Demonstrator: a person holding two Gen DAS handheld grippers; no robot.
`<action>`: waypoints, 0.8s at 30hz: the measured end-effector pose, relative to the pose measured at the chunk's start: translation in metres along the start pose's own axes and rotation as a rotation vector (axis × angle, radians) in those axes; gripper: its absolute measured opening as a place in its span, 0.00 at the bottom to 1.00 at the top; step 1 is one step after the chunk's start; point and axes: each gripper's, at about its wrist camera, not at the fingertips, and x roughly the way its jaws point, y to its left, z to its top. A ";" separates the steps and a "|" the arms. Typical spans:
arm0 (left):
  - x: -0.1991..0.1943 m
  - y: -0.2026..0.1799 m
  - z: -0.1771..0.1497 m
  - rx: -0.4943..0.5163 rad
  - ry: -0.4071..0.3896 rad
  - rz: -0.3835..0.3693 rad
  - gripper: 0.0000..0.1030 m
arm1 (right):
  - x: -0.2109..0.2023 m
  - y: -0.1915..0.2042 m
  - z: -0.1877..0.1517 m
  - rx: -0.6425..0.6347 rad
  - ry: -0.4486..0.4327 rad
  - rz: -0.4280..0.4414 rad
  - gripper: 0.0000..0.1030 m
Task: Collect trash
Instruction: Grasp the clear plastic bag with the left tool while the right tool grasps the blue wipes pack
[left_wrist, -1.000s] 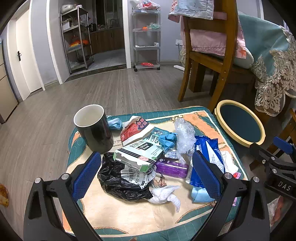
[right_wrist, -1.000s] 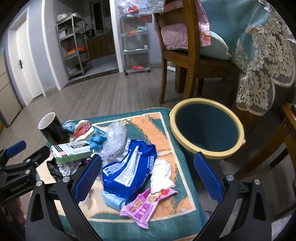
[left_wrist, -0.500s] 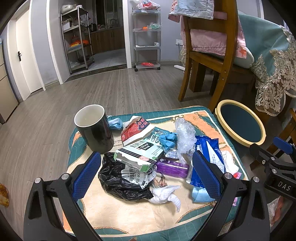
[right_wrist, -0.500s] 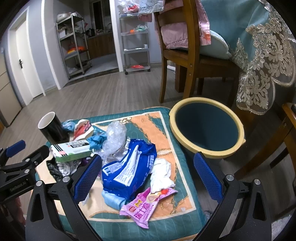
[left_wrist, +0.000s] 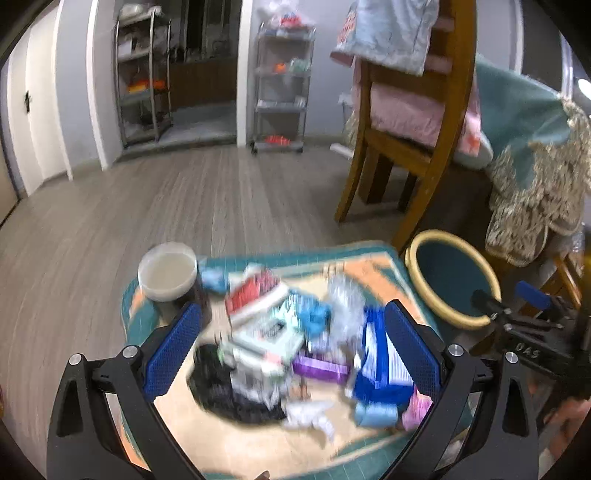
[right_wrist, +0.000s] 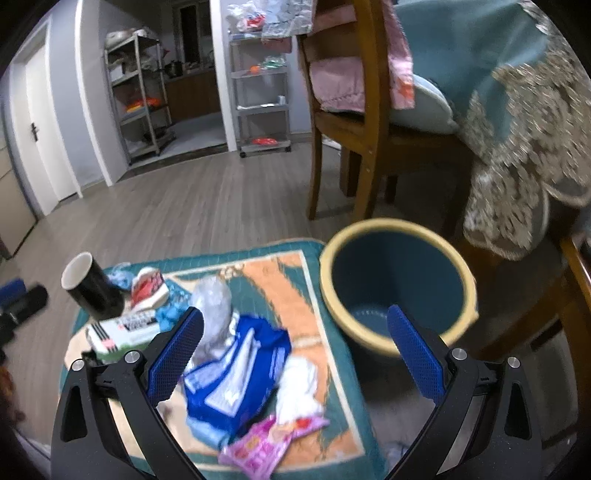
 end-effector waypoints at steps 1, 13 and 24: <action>-0.001 0.002 0.011 0.023 -0.040 0.018 0.94 | 0.006 -0.002 0.007 0.000 0.009 0.024 0.96; 0.080 0.015 0.033 0.066 0.022 -0.012 0.94 | 0.076 -0.033 0.006 0.124 0.188 0.084 0.96; 0.166 -0.062 0.017 0.159 0.187 -0.162 0.81 | 0.099 -0.032 -0.018 0.084 0.300 0.095 0.76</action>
